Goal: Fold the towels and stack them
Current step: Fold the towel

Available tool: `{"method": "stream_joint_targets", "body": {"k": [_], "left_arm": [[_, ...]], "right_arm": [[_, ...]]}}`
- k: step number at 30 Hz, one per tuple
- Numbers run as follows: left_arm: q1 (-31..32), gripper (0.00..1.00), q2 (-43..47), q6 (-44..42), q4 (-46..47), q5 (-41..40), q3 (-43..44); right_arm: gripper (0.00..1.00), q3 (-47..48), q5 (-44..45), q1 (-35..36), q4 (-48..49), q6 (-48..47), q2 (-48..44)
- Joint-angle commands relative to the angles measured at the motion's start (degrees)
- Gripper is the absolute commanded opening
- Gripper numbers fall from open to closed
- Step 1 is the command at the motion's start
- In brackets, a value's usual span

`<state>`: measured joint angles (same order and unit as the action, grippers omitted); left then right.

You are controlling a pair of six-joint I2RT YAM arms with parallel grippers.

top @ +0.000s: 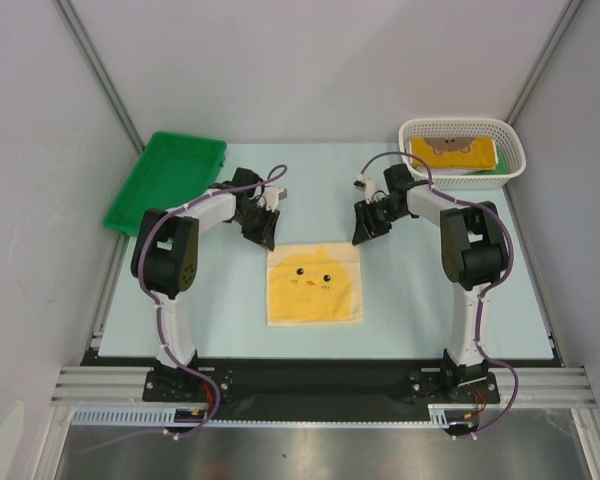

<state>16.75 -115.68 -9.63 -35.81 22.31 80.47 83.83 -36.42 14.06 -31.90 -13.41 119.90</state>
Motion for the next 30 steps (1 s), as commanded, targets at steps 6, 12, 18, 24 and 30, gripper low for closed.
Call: {"method": "stream_joint_targets", "body": {"k": [6,12,18,24,30], "left_arm": [[-0.84,0.10,-0.51,-3.47,-0.75,1.86,3.29],[-1.28,0.00,-2.62,-3.82,-2.15,2.91,5.75],[-1.90,0.00,-4.81,-3.91,-3.73,3.97,10.05],[-1.90,0.00,-6.23,-3.55,-4.18,4.77,16.29],[-1.90,0.00,-1.22,-4.35,-2.95,2.57,15.78]], "right_arm": [[0.35,2.21,-4.09,-0.18,-2.20,-3.73,2.27],[0.08,2.39,-5.15,-0.96,-1.32,-4.17,3.15],[0.00,4.76,-4.62,-2.73,0.17,-4.78,3.15],[0.00,10.20,-1.82,-2.73,0.26,-6.45,3.68],[0.00,5.56,2.58,-2.73,4.82,-7.16,-2.20]]}}
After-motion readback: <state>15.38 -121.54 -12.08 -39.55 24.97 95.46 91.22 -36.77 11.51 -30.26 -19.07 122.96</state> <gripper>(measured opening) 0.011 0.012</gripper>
